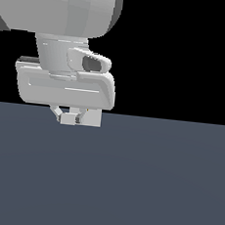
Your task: Plug the charger into the wall socket.
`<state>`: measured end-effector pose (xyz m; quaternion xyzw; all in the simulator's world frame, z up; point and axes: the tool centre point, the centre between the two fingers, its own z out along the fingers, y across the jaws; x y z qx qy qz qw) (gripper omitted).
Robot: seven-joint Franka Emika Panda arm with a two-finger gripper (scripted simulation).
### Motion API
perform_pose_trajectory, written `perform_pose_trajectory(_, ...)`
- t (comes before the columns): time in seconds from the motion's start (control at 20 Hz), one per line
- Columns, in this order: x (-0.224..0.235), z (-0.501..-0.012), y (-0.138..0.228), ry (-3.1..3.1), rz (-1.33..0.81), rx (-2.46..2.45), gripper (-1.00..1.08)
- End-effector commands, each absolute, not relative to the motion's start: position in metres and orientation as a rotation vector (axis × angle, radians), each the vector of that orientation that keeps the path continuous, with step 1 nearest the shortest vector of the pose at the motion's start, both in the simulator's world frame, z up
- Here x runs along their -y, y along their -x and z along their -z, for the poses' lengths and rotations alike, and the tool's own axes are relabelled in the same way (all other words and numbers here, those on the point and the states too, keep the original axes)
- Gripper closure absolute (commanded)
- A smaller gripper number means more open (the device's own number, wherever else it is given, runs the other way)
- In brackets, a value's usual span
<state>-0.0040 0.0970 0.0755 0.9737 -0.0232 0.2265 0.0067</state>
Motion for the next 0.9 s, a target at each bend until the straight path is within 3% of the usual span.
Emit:
perform_pose_trajectory(0.0, -0.093, -0.083, -0.002, -3.051, -0.71, 0.04, 1.08)
perform_pose_trajectory(0.85, -0.082, -0.1, -0.021, -3.068, -0.705, -0.045, 1.08)
